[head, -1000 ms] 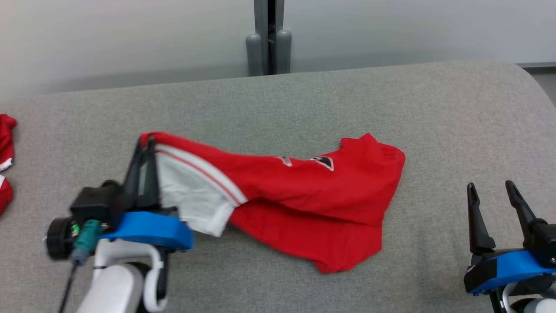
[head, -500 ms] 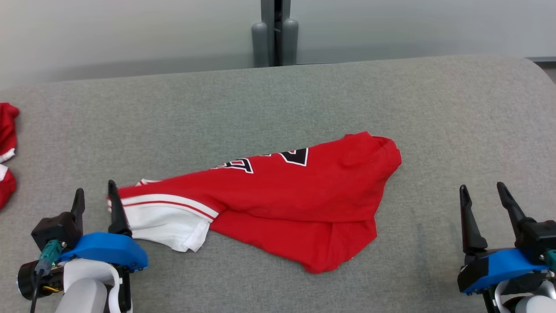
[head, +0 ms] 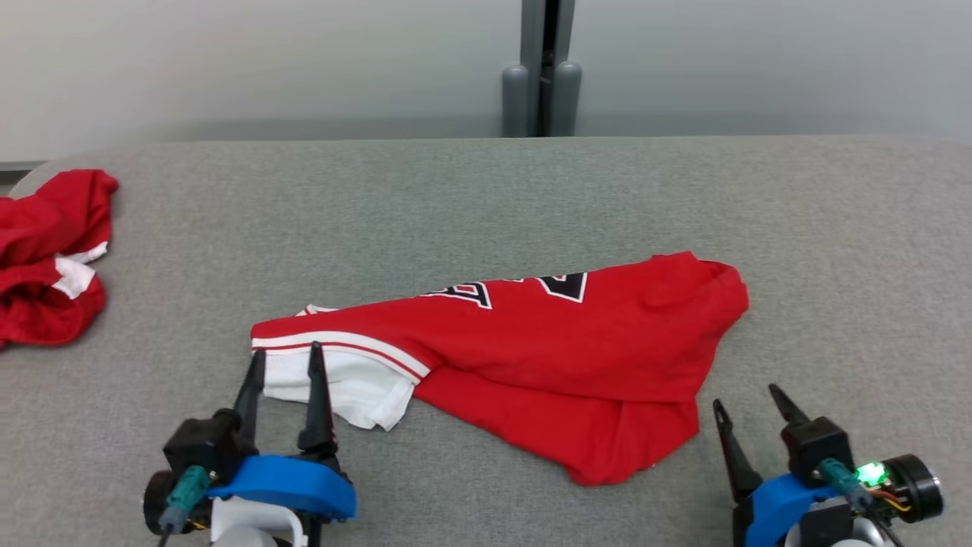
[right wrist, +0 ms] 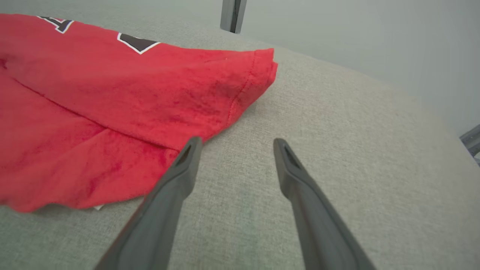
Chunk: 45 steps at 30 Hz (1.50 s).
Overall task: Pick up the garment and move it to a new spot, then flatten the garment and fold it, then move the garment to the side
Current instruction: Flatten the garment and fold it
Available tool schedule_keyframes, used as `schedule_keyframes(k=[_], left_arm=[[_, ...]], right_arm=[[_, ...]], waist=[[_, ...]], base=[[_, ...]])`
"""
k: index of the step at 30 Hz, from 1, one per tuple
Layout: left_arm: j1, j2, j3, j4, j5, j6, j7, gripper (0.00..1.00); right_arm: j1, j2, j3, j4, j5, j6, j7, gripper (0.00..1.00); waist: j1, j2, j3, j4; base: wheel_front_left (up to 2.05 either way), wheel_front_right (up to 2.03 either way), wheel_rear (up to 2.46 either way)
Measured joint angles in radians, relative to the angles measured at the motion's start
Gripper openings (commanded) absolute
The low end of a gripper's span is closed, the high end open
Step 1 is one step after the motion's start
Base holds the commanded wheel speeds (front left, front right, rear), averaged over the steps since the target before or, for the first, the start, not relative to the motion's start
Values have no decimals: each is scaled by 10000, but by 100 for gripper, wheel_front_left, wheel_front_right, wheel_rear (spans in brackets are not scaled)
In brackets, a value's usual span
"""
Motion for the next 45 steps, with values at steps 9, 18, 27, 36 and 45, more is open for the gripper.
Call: schedule_keyframes(k=[9, 18, 27, 36, 45], left_arm=[[292, -184, -389, -577, 163, 109, 94, 100], [454, -111, -378, -859, 146, 274, 134, 100], [474, -111, -422, -970, 71, 307, 138, 100], [369, -88, -491, -978, 69, 336, 167, 100], [366, -82, -512, -970, 25, 372, 96, 100]], right_arm=[[-911, 12, 493, 2412, -456, 0, -407, 100], [-1779, 10, -600, 3154, -905, 0, -1250, 100], [-2605, 4, -709, 3829, -1039, 0, -1484, 48], [-3511, 10, -819, 4654, -1045, 0, -1494, 5], [-3800, 6, -1365, 2750, -1965, 0, -1338, 0]], waist=[[0, 0, 128, 680], [0, 0, 218, 878], [0, 0, 390, 687], [1, 0, 554, 713], [0, 0, 337, 482]], base=[[0, 0, 0], [0, 0, 0], [0, 0, 0], [0, 0, 0], [0, 0, 0]])
